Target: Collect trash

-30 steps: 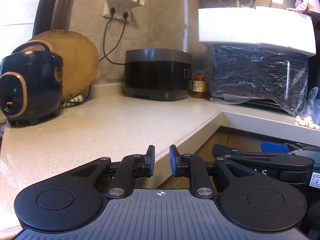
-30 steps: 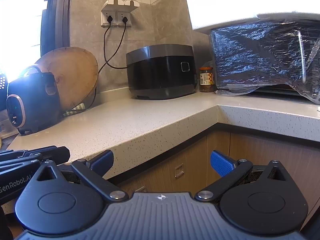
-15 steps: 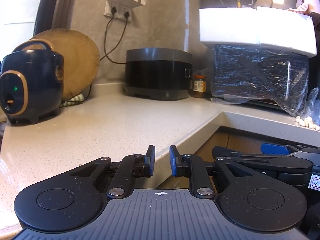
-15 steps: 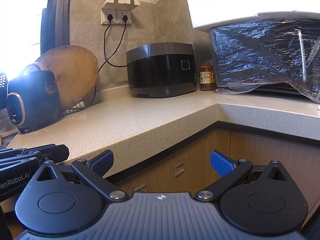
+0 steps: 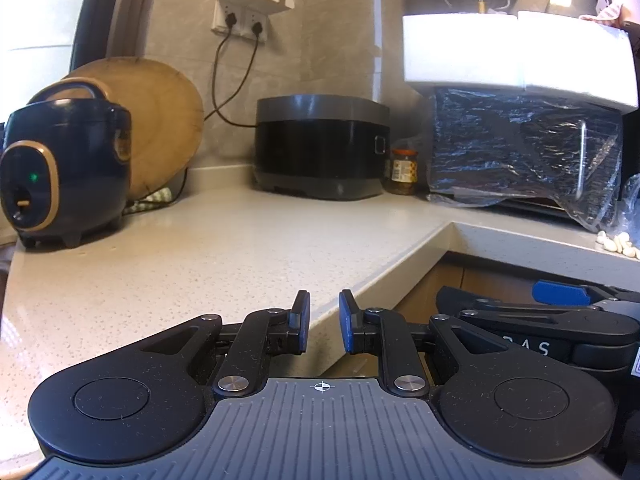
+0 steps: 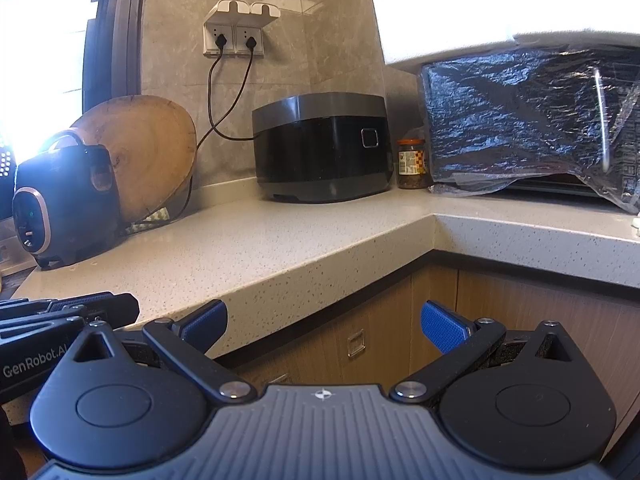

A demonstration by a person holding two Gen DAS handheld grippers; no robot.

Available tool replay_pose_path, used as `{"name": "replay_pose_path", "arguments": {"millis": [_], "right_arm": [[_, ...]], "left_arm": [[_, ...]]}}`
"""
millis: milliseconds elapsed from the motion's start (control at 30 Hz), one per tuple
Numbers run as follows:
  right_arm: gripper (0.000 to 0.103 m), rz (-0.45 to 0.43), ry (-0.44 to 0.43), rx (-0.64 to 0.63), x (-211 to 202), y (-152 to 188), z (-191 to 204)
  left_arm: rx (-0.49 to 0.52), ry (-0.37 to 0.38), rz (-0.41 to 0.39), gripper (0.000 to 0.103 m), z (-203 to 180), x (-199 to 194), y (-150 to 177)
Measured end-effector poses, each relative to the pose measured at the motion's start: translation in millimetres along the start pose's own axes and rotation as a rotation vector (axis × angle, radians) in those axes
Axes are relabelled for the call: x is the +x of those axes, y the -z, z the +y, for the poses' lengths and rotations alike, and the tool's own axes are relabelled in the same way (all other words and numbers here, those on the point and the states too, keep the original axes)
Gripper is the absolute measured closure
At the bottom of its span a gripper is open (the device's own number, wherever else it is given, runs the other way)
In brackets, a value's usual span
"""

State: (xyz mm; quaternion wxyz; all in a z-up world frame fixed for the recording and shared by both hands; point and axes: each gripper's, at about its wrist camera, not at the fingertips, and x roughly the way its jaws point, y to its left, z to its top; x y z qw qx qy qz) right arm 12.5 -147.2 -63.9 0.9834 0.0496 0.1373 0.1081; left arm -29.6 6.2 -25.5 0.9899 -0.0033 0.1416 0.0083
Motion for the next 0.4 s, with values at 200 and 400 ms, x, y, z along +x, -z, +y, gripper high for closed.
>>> {"name": "replay_pose_path", "arguments": {"millis": [200,400], "right_arm": [[0.000,0.039,0.137,-0.073,20.7,-25.9,1.9],[0.000,0.001,-0.026,-0.142,50.3,-75.9,31.4]], "left_arm": [[-0.039,-0.017,0.006,0.083,14.5,0.7,-7.1],[-0.130,-0.114,-0.046,0.083,57.0,-9.2,-37.4]]}}
